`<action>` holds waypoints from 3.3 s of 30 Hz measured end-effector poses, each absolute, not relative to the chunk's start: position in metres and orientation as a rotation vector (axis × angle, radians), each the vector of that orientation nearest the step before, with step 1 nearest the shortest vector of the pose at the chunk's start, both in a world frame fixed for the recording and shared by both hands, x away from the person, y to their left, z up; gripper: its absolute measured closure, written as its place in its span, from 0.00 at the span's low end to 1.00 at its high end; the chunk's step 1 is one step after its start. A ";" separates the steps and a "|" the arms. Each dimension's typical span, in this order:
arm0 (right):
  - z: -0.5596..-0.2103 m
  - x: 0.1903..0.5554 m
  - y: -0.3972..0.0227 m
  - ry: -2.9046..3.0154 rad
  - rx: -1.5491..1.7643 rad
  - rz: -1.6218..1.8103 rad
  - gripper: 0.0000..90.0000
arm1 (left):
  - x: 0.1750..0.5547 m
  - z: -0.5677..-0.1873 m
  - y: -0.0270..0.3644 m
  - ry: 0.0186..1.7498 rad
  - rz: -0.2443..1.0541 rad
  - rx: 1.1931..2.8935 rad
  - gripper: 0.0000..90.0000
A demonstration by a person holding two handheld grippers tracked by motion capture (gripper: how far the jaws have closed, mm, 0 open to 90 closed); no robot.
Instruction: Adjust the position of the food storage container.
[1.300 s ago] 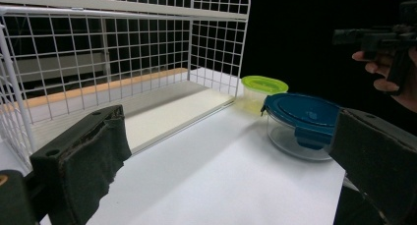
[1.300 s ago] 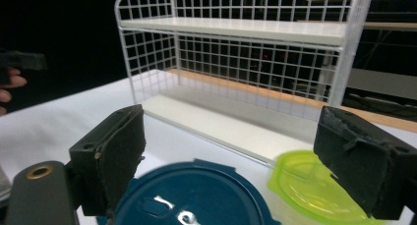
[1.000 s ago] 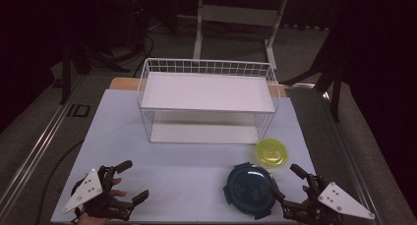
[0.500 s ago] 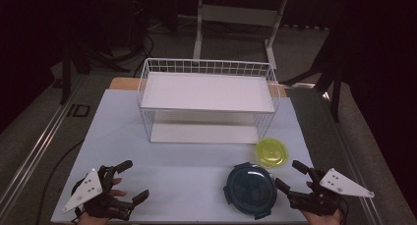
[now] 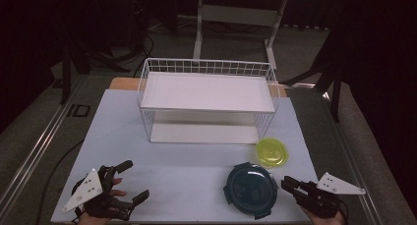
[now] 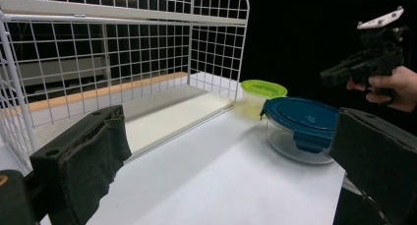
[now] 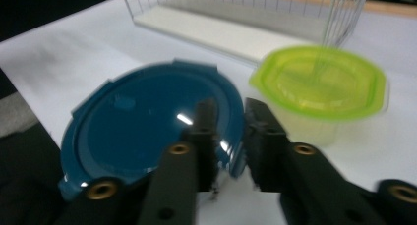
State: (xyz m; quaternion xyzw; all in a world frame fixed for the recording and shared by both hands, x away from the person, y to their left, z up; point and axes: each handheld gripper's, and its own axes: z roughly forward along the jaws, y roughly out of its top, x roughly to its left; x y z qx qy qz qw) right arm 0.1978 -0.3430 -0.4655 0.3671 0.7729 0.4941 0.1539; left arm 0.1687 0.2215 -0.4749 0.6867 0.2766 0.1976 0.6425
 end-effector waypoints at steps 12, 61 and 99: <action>-0.490 0.194 -0.341 2.375 1.038 1.375 1.00 | 0.169 -0.475 0.221 0.628 0.448 1.569 0.01; -0.495 0.204 -0.269 2.527 0.962 1.465 1.00 | 0.169 -0.477 0.218 0.620 0.446 1.585 0.01; -0.486 0.236 -0.206 2.558 0.918 1.479 1.00 | 0.168 -0.477 0.216 0.616 0.445 1.589 0.01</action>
